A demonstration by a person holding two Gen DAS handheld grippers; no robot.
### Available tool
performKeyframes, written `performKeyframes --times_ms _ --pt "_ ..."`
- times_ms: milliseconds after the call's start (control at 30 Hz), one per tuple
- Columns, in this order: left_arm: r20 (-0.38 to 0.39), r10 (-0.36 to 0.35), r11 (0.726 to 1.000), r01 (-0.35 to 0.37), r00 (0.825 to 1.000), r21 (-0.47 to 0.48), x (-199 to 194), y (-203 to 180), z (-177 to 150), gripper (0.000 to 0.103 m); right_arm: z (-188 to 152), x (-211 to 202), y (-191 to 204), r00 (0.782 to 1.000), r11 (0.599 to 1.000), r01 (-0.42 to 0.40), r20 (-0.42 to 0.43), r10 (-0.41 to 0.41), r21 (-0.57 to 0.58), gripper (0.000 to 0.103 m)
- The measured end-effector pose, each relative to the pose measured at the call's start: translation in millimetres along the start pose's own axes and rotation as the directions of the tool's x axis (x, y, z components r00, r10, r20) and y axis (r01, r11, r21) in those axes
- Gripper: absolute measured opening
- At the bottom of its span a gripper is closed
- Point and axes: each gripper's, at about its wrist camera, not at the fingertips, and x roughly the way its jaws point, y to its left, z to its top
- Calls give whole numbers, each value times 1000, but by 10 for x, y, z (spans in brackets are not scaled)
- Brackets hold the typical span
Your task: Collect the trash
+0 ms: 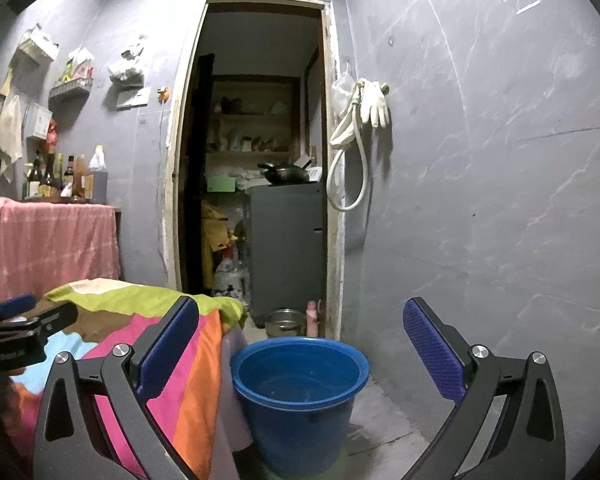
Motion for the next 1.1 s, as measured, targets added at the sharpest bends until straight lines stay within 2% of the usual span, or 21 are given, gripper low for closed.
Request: performKeyframes --times_ms 300,1100 --pt "-31 20 1000 -19 999 2 2 -5 -207 101 -215 -44 62 999 999 49 -18 -49 -4 103" --pt "-37 29 1000 -29 999 -3 12 46 -239 101 -303 -43 24 997 998 59 -49 -58 16 103"
